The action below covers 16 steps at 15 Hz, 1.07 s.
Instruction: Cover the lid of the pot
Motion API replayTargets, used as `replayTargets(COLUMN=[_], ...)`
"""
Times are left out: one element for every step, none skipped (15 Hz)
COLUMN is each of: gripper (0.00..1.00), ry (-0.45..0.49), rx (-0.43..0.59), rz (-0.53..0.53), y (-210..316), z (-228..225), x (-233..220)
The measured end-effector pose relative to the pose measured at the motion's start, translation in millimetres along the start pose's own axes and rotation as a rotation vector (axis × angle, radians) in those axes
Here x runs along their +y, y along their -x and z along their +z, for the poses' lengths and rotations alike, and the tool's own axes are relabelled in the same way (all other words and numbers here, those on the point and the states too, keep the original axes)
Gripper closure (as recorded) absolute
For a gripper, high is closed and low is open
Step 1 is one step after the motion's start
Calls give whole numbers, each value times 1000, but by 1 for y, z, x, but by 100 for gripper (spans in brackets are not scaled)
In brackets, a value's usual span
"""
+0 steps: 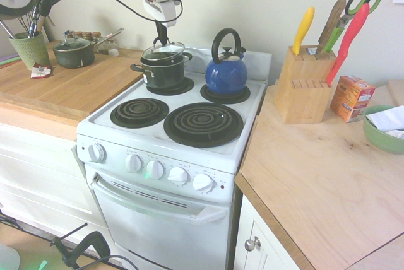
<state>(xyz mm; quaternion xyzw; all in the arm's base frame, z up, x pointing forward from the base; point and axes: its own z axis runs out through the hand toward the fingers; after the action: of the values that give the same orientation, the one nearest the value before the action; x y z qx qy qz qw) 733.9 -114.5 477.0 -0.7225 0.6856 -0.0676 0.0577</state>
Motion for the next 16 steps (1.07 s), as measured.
replayTargets(gripper=[100,100,100,100,100,100,100,100,100,100,100,100,100,100,100,100], ry=[2,4,7,9,9,11,14,15,16,17,19,22,22,23,29,36], rx=[0,0,-1,-2,-3,-3,-4,-3,-3,-2,-2,-2,-1,-1,0,3], rz=[4,5,4,3,1,0,0,0,1,2,1,0,0,0,0,1], y=[-3,-4,-4,-3,-2,-1,-1,-2,-3,-4,-4,-4,-5,-4,-4,-6], z=[2,4,6,8,8,9,10,11,11,11,11,11,11,11,11,11], x=[-2,-2,-3,-3,-3,-3,-3,-2,-2,-1,0,3,5,8,11,15])
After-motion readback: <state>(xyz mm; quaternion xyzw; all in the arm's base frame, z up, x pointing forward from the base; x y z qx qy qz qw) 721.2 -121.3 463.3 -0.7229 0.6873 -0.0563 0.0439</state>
